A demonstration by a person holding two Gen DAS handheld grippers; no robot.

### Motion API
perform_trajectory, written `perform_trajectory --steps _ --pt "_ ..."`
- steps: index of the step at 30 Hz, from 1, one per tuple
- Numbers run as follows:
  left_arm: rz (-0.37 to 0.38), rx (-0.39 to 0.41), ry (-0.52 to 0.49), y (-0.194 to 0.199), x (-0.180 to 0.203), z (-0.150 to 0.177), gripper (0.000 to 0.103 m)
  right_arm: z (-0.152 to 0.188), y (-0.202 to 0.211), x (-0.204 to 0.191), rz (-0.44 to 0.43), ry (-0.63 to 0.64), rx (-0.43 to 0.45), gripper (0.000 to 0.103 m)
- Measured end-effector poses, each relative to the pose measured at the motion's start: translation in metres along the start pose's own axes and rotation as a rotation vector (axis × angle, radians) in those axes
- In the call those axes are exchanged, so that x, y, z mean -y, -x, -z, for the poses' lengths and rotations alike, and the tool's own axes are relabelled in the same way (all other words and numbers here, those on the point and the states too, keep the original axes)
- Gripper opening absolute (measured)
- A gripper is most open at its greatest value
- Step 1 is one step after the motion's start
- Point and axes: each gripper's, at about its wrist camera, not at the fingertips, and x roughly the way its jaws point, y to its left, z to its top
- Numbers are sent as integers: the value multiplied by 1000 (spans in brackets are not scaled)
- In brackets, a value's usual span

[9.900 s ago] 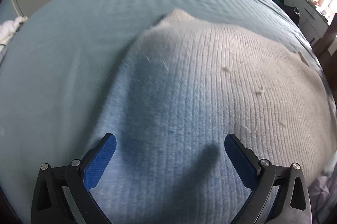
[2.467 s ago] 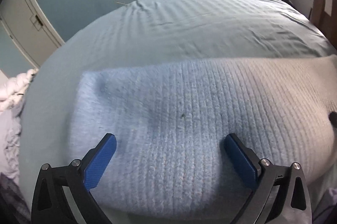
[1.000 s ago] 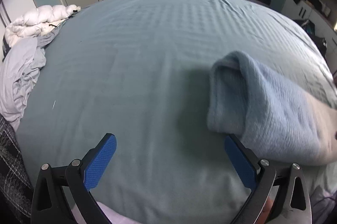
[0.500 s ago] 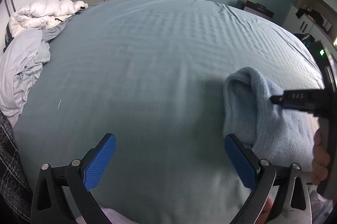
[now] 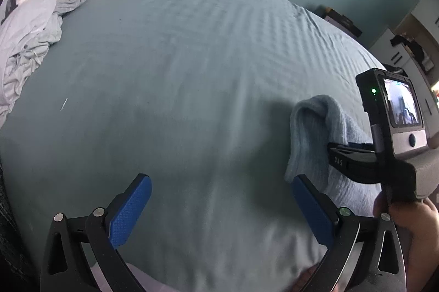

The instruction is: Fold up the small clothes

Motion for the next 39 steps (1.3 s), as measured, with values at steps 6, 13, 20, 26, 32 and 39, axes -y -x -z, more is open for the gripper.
perform_trajectory --steps 6,13,20,26,32,39 --pt "9 22 -10 4 8 -1 103 26 15 47 -324 -157 127 9" --pt "-14 -23 -55 -10 20 4 103 44 -1 78 -566 -280 163 27" --pt "-21 -1 -67 -8 26 2 103 47 14 121 -385 -348 291 80" --pt "-33 -21 -81 -12 28 6 103 45 -46 77 -148 -165 212 71" --pt "-26 -14 -93 -9 31 6 103 24 -17 75 -142 -261 172 74" --pt "-37 -8 -127 -9 39 8 103 70 -32 98 -179 -280 155 78"
